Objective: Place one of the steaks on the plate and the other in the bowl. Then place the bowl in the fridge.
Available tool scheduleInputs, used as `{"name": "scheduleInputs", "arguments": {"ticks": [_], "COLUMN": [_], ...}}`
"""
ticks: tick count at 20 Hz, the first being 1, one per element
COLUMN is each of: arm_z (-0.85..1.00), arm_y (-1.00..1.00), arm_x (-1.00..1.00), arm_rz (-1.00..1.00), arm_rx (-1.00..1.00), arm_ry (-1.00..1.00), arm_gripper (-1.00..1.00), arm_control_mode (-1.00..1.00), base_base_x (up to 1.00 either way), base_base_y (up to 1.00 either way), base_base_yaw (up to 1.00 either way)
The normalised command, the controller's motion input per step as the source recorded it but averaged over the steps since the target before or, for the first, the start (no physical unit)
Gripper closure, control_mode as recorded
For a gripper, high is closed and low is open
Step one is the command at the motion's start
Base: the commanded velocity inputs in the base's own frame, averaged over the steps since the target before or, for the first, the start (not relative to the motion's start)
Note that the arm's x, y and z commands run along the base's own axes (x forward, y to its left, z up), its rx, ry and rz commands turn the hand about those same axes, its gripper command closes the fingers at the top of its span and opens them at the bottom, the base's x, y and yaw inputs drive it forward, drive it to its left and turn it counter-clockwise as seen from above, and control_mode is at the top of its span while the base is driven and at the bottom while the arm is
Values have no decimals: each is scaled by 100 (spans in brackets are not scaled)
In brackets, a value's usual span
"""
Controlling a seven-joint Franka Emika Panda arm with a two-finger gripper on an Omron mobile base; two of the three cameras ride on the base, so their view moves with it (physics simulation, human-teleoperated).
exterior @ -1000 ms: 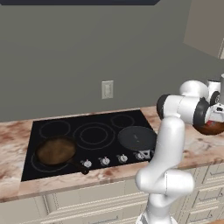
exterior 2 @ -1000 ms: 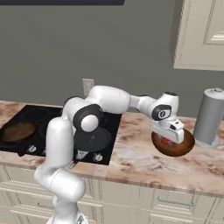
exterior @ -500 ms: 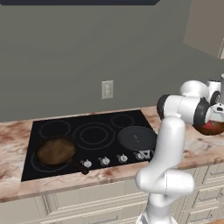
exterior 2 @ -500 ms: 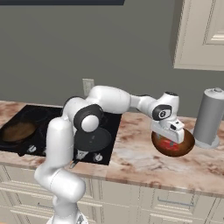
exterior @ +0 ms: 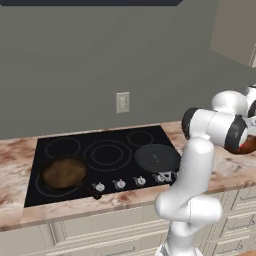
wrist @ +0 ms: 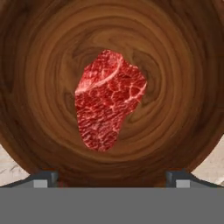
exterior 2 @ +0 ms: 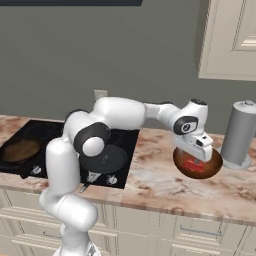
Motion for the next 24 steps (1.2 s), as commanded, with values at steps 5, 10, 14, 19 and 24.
{"name": "scheduleInputs", "arguments": {"ticks": [5, 10, 14, 19, 24], "arm_z": [25, 47, 89, 15, 41], "arm_y": [80, 100, 100, 99, 84], "arm_x": [-59, -62, -41, -19, -10], "arm_rz": [0, 0, 4, 13, 29], "arm_rx": [-4, -10, -23, -2, 24], "arm_ry": [-9, -3, 3, 10, 2], "arm_gripper": [-100, -100, -100, -100, -100], "arm_control_mode": [-100, -100, -100, -100, -100], "base_base_x": [0, 0, 0, 0, 0], "base_base_y": [0, 0, 0, 0, 0], "base_base_yaw": [0, 0, 0, 0, 0]}}
